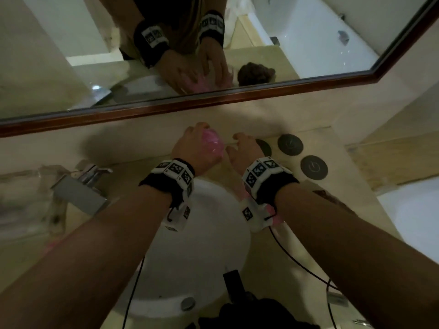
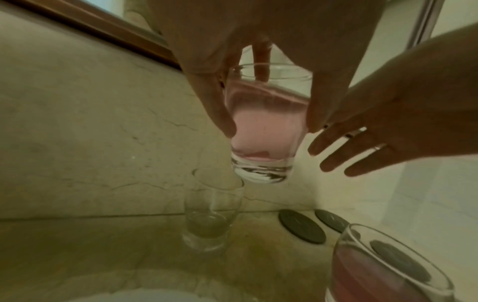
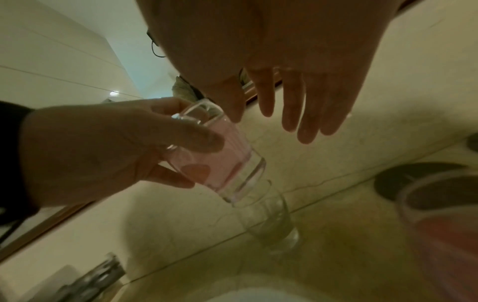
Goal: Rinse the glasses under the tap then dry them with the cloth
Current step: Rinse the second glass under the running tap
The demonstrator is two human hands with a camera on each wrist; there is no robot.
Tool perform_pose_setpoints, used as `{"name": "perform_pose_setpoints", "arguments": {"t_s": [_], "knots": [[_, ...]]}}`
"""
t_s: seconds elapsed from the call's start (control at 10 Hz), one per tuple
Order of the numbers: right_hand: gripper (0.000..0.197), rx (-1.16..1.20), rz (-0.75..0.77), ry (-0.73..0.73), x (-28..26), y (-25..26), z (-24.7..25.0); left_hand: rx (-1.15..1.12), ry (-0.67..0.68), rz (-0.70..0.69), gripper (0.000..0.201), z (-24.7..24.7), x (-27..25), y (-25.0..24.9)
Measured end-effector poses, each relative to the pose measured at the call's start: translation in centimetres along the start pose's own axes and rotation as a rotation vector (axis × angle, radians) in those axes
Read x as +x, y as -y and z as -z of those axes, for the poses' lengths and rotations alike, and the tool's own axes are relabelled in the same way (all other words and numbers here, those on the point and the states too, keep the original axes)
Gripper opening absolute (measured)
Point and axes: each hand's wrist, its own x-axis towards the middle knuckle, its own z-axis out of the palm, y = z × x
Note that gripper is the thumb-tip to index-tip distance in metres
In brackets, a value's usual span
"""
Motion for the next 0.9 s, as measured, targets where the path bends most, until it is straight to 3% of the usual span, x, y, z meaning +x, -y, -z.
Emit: {"name": "perform_pose_setpoints", "arguments": {"t_s": [0.2, 0.3, 0.4, 0.6, 0.8, 0.9], "knots": [[0.043, 0.079, 0.001, 0.111, -3.9, 3.7, -3.3, -0.078, -0.116, 0.043, 0.076, 2.7, -4.7, 4.0], [0.043, 0.154, -0.032, 0.244, -5.9, 5.0, -5.7, -0.116, -0.133, 0.075, 0.075, 3.0, -6.6, 6.2], [0.043, 0.525, -0.155, 0.309, -5.7, 5.1, -9.0, -0.145, -0.125, 0.098, 0.077, 3.2, -8.3, 8.0], [0.042, 0.856, -0.352, 0.429, -7.0, 4.8, -12.5, -0.201, -0.143, 0.136, 0.061, 3.1, -11.2, 10.4], [0.051, 1.349, -0.519, 0.514, -8.1, 5.5, -15.0, -0.412, -0.148, 0.159, 0.074, 3.4, -13.5, 11.3], [0.045, 1.422, -0.508, 0.450, -8.4, 5.5, -16.0, -0.435, -0.075, 0.127, 0.082, 4.1, -14.5, 11.9]]}}
